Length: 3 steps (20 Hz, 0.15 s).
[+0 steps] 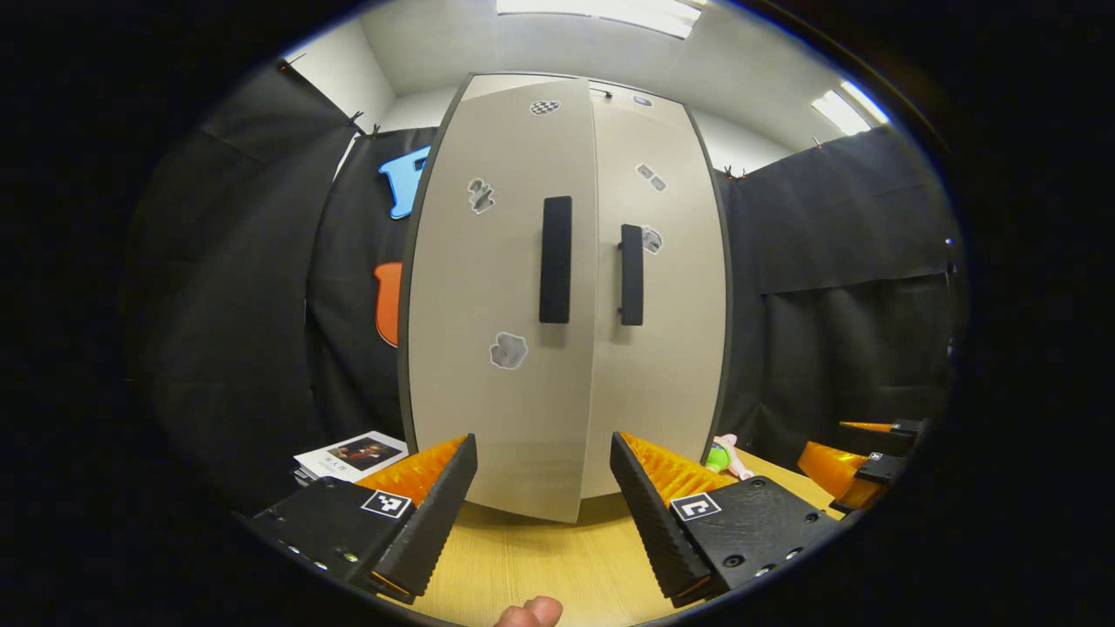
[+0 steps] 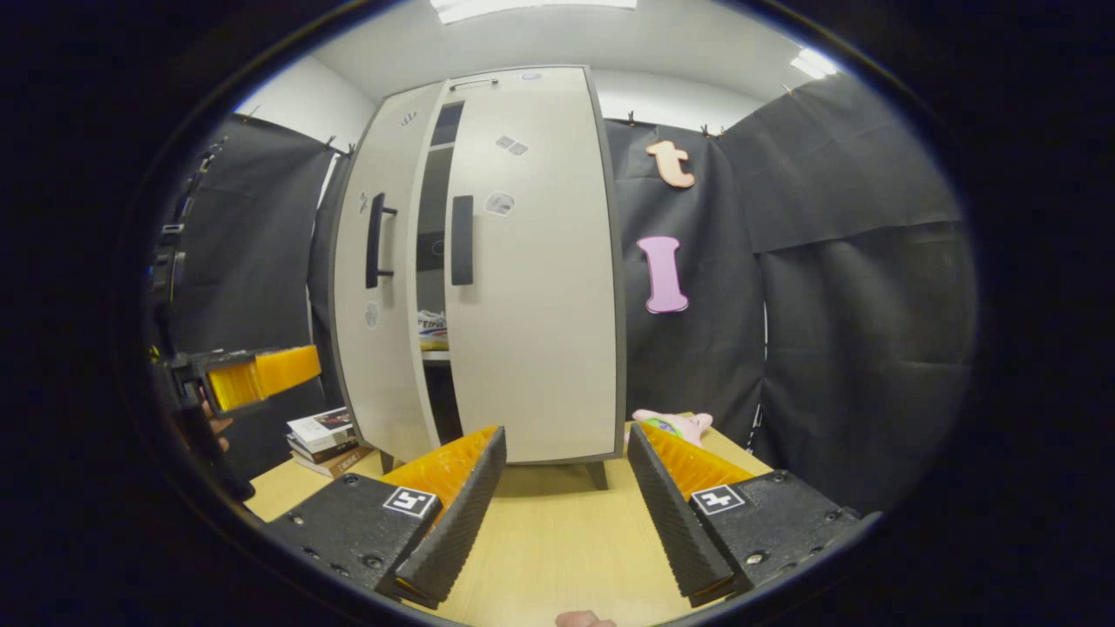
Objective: Grab one shoe with the right hand and put it into the shoe cabinet, grab the other shoe with the left hand and put it into the shoe cabinet; then close the right door with the right hand and the left door with the left hand.
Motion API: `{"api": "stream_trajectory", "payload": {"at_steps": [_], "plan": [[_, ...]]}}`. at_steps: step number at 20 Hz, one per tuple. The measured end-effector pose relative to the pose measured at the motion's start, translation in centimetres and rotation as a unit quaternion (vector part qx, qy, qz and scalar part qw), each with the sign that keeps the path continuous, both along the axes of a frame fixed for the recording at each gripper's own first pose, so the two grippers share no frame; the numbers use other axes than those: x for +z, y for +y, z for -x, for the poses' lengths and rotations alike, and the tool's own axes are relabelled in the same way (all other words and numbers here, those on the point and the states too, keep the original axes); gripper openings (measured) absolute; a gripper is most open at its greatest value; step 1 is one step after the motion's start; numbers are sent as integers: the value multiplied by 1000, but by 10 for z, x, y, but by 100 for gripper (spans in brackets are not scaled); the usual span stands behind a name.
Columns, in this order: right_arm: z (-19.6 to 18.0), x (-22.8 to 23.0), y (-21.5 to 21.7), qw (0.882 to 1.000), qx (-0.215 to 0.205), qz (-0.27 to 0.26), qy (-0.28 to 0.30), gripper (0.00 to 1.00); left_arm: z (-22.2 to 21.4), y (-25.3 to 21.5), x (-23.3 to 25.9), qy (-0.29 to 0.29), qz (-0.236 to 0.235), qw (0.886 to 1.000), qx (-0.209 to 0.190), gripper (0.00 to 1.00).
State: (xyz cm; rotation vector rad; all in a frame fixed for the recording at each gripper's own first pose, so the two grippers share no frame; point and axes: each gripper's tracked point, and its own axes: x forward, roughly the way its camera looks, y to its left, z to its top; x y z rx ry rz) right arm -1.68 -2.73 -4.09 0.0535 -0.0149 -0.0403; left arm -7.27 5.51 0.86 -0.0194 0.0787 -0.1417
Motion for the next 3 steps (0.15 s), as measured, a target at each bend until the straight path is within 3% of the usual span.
{"api": "stream_trajectory", "payload": {"at_steps": [3], "plan": [[2,-5,5,1000,2,6,3,92,18,-15,-17,5,-2,1000,-7,92]]}}
